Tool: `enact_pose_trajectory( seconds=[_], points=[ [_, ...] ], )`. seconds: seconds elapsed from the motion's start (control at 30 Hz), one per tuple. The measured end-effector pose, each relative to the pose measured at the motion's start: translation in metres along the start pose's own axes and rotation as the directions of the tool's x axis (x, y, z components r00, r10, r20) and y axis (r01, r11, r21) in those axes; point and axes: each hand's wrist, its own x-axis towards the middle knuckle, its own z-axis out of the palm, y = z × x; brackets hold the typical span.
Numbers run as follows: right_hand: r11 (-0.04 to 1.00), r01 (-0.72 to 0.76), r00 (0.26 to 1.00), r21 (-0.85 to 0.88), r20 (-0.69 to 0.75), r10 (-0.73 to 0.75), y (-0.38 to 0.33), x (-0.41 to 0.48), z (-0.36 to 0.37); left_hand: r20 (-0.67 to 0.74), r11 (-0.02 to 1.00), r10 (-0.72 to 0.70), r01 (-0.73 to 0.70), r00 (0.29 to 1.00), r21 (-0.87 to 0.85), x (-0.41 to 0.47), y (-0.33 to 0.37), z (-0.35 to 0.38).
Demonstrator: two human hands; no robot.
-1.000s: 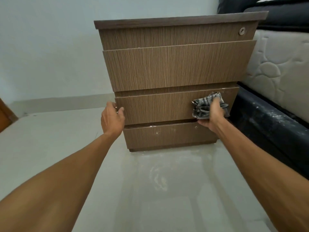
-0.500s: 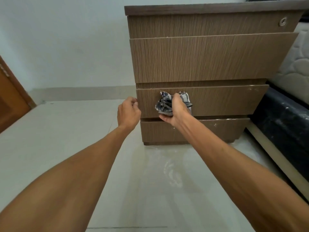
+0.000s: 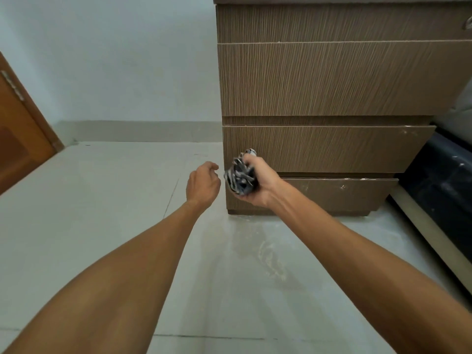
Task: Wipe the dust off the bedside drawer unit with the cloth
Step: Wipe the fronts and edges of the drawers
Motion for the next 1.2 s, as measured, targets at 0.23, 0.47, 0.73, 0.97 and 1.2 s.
enact_pose_trajectory(
  seconds=[0.23,0.47,0.73,0.97,1.2],
  points=[
    [0.941,0.108,0.987,-0.320,-0.081,-0.141,0.005,-0.030,-0.067,0.275,0.919,0.107,-0.200,0.955,0.340,-0.015,-0.002,0.022],
    [0.741,0.232,0.935,-0.631,-0.066,-0.349,0.009,-0.038,-0.089,0.241,0.910,0.075,-0.165,0.968,0.381,-0.011,0.004,0.024],
    [0.153,0.338,0.802,-0.929,0.199,-0.563,0.016,-0.034,-0.059,0.207,0.889,0.092,-0.174,0.974,0.424,-0.020,0.009,0.015],
    [-0.447,0.268,0.765,-0.853,0.471,-0.439,0.038,0.006,-0.042,0.220,0.860,0.143,-0.232,0.965,0.455,-0.030,0.015,0.001],
    [-0.547,0.119,0.802,-0.828,0.405,-0.438,0.038,0.016,-0.053,0.205,0.818,0.206,-0.283,0.957,0.501,-0.028,0.010,0.006]
  ],
)
